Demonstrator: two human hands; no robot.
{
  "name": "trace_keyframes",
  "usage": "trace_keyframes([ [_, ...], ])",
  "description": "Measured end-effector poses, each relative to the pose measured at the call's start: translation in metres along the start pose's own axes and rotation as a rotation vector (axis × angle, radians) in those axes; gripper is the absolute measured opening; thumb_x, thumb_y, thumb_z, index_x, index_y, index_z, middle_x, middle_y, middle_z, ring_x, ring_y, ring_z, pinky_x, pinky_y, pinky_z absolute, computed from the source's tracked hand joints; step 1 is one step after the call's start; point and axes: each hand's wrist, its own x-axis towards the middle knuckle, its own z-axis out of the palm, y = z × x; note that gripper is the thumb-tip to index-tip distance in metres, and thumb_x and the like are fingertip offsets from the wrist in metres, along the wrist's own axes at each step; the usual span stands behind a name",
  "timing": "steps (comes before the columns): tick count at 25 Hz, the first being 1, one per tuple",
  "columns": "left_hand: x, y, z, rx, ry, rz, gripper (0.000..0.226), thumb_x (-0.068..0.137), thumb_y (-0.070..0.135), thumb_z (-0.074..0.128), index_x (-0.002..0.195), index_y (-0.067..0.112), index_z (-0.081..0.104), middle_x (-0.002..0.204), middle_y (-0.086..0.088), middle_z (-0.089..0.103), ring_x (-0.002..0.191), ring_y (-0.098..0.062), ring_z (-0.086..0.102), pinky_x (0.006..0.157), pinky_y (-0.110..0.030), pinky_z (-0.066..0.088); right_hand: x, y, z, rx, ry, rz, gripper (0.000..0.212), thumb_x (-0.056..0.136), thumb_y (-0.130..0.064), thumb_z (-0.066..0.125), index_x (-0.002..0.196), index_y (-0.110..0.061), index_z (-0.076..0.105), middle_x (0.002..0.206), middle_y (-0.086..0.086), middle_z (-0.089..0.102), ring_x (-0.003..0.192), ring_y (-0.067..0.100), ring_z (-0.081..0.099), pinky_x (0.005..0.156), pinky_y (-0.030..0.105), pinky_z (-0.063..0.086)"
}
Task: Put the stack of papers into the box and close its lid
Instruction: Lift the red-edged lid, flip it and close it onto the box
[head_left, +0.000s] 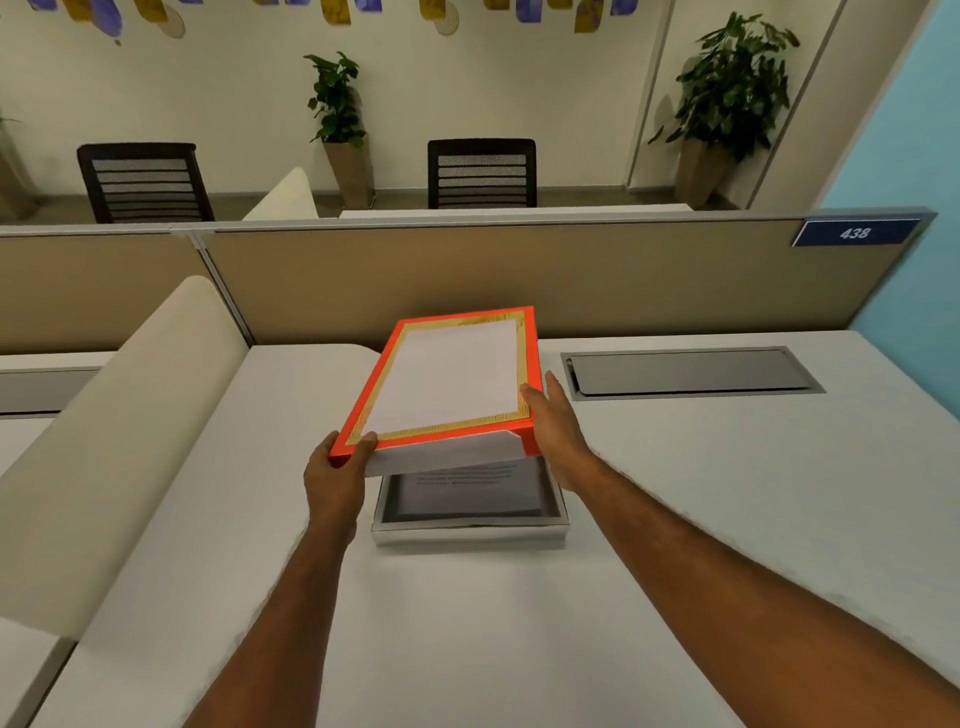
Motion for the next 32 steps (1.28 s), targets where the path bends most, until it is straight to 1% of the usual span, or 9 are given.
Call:
trace_keyframes([
  [4, 0.003, 0.013, 0.009, 0.024, 0.023, 0.057, 0.056, 0.085, 0.041, 0.067, 0.133, 0.016, 0.053, 0.125, -0.008, 0.06, 0.102, -0.021, 0.058, 0.096, -0.046, 0.05, 0.013, 0.003, -0.01, -0.003, -0.032, 0.003, 0.037, 0.102, -0.033, 0.039, 0.136, -0.024, 0.047, 0.125, 0.001, 0.063, 0.1, 0.018, 0.067, 0.068, 0.023, 0.053],
  [9, 0.007, 0.025, 0.015, 0.05, 0.021, 0.12, 0.05, 0.091, 0.042, 0.06, 0.133, 0.015, 0.055, 0.123, -0.006, 0.062, 0.106, -0.023, 0.059, 0.097, -0.046, 0.049, 0.027, -0.001, -0.022, 0.064, -0.01, 0.05, 0.015, 0.101, -0.028, 0.04, 0.11, -0.033, 0.051, 0.098, -0.006, 0.064, 0.084, 0.014, 0.067, 0.063, 0.024, 0.053],
  [11, 0.002, 0.017, 0.012, 0.053, 0.018, 0.13, 0.044, 0.093, 0.04, 0.057, 0.129, 0.015, 0.058, 0.116, -0.003, 0.063, 0.1, -0.021, 0.059, 0.095, -0.044, 0.05, 0.028, 0.007, -0.026, 0.047, 0.002, 0.049, 0.017, 0.101, -0.024, 0.041, 0.108, -0.033, 0.053, 0.1, -0.006, 0.064, 0.084, 0.014, 0.066, 0.063, 0.022, 0.053],
  [16, -0.013, -0.03, 0.001, 0.128, -0.024, 0.11, 0.036, 0.097, 0.029, 0.054, 0.126, 0.009, 0.061, 0.118, -0.01, 0.066, 0.101, -0.024, 0.061, 0.088, -0.035, 0.052, 0.015, 0.057, -0.03, -0.012, -0.019, 0.023, 0.041, 0.101, -0.026, 0.045, 0.142, -0.027, 0.041, 0.124, -0.005, 0.057, 0.091, 0.012, 0.065, 0.062, 0.016, 0.054],
  [18, -0.02, -0.046, -0.002, 0.166, -0.045, 0.101, 0.034, 0.097, 0.023, 0.054, 0.127, 0.008, 0.059, 0.119, -0.01, 0.066, 0.103, -0.026, 0.061, 0.086, -0.033, 0.051, 0.009, 0.078, -0.031, 0.011, -0.033, 0.03, 0.041, 0.101, -0.025, 0.046, 0.142, -0.026, 0.042, 0.128, -0.001, 0.06, 0.094, 0.016, 0.067, 0.063, 0.018, 0.058],
  [22, -0.028, -0.062, -0.005, 0.189, -0.086, 0.114, 0.036, 0.097, 0.023, 0.055, 0.13, 0.009, 0.055, 0.12, -0.009, 0.064, 0.105, -0.029, 0.063, 0.091, -0.043, 0.054, 0.004, 0.105, -0.034, -0.009, -0.042, 0.005, 0.037, 0.101, -0.02, 0.046, 0.137, -0.026, 0.047, 0.128, 0.002, 0.062, 0.099, 0.017, 0.067, 0.069, 0.021, 0.059],
  [26, -0.033, -0.068, -0.005, 0.194, -0.083, 0.128, 0.039, 0.095, 0.026, 0.057, 0.132, 0.013, 0.053, 0.12, -0.002, 0.063, 0.1, -0.02, 0.061, 0.087, -0.033, 0.051, -0.002, 0.121, -0.035, -0.023, -0.036, 0.005, 0.037, 0.101, -0.022, 0.047, 0.138, -0.026, 0.045, 0.127, 0.001, 0.06, 0.098, 0.018, 0.067, 0.068, 0.022, 0.06],
  [29, -0.035, -0.074, -0.007, 0.19, -0.096, 0.13, 0.039, 0.094, 0.024, 0.059, 0.131, 0.013, 0.054, 0.12, -0.001, 0.062, 0.101, -0.017, 0.06, 0.087, -0.031, 0.049, -0.004, 0.127, -0.035, -0.031, -0.013, 0.007, 0.04, 0.101, -0.023, 0.047, 0.141, -0.022, 0.043, 0.128, 0.003, 0.06, 0.105, 0.024, 0.067, 0.074, 0.029, 0.062],
  [32, -0.038, -0.083, -0.01, 0.215, -0.11, 0.114, 0.041, 0.094, 0.023, 0.06, 0.133, 0.013, 0.053, 0.124, -0.003, 0.063, 0.104, -0.017, 0.059, 0.09, -0.034, 0.05, -0.008, 0.134, -0.037, -0.066, 0.02, -0.025, 0.038, 0.1, -0.024, 0.049, 0.137, -0.023, 0.044, 0.128, 0.002, 0.06, 0.103, 0.023, 0.067, 0.071, 0.025, 0.061],
])
